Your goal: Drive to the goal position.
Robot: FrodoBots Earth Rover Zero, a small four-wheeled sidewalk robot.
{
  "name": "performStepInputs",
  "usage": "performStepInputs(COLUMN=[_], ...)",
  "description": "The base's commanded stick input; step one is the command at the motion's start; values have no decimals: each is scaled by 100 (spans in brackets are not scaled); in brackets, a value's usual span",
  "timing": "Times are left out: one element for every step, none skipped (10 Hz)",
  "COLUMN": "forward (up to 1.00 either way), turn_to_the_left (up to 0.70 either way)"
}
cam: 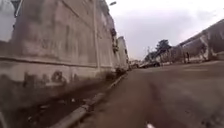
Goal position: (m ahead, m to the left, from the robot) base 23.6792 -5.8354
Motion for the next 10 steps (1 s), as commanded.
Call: performStepInputs(forward=[70, 70, 70, 70, 70, 70, 70, 70, 70, 70], turn_to_the_left=[0, 0, 0, 0, 0, 0, 0, 0, 0, 0])
